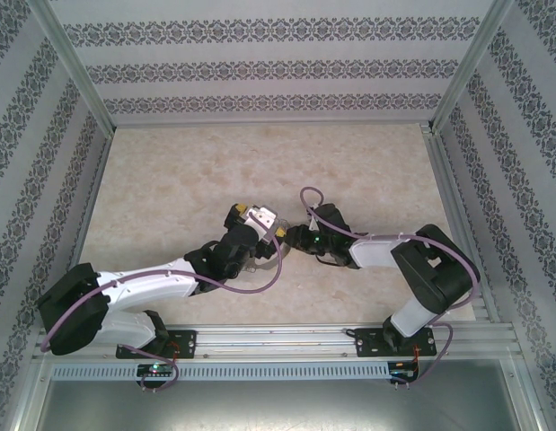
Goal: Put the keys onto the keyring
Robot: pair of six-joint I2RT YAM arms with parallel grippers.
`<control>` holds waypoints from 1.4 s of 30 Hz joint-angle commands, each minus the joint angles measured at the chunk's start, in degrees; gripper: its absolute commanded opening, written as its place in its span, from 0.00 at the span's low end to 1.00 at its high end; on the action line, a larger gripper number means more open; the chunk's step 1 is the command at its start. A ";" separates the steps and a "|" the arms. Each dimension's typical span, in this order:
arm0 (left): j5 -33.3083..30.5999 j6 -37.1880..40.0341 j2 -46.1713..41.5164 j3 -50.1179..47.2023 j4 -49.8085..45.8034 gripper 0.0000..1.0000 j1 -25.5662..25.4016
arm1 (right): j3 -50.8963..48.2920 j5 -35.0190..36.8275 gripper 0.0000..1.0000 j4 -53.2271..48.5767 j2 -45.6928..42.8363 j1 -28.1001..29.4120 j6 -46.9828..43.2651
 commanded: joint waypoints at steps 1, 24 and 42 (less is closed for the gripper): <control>-0.29 -4.29 0.91 2.83 -4.37 1.00 0.66 | -0.81 2.92 0.32 -3.10 -2.50 -1.06 -3.57; 8.91 -13.51 -2.75 3.00 -7.53 1.00 10.30 | 6.96 4.20 0.34 -10.18 3.30 -0.24 -14.17; 21.26 -12.31 2.57 8.37 -14.80 1.00 13.03 | 5.12 4.98 0.37 -11.66 -0.58 -5.96 -15.58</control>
